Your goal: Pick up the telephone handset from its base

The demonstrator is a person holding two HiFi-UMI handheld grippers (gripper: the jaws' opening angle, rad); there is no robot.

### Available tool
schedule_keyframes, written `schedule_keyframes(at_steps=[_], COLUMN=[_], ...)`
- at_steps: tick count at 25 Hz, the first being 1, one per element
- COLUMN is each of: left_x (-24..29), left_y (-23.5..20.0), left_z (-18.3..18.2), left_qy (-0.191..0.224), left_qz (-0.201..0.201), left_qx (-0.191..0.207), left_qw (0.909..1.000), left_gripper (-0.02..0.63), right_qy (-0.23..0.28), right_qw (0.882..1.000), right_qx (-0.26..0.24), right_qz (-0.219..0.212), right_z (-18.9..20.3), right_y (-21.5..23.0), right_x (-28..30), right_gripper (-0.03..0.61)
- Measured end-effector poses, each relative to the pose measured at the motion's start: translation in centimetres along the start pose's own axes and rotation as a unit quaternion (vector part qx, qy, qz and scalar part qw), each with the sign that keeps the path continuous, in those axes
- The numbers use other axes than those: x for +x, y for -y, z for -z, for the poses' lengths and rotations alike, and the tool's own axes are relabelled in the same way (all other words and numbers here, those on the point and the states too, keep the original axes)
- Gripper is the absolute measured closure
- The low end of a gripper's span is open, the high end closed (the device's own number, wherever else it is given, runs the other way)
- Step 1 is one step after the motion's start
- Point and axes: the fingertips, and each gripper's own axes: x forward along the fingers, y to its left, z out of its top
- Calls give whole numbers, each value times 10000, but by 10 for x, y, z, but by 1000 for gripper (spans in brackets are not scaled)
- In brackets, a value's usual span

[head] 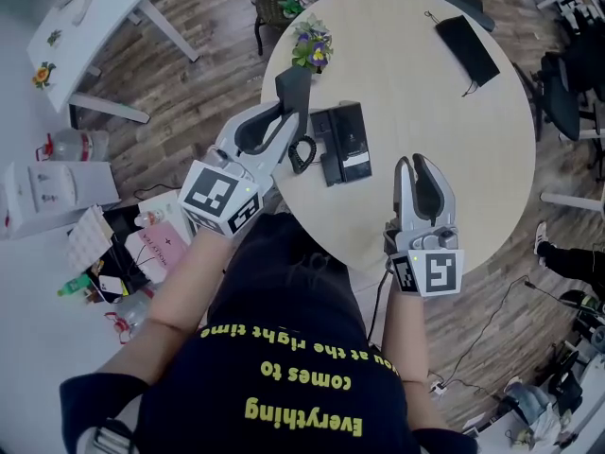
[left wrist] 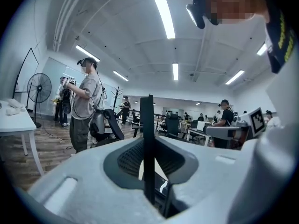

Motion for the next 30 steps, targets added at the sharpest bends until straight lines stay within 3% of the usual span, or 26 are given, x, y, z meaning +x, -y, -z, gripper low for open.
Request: schedule_keyframes(at_steps=[11, 30], left_x=[-12, -28], left_y=[13, 3], left_z=[-38, -69], left_qy=[375, 740], left_qz=[41, -222], left_qx=[278, 569], left_qw=[9989, 9954], left_gripper=[543, 543], right_qy=[250, 381], right_qw=[9993, 9980], right_qx=[-267, -487], right_qz=[-8, 90], right_z=[-34, -75], right_y=[-5, 3], right_x=[-5, 11], right_gripper=[565, 568])
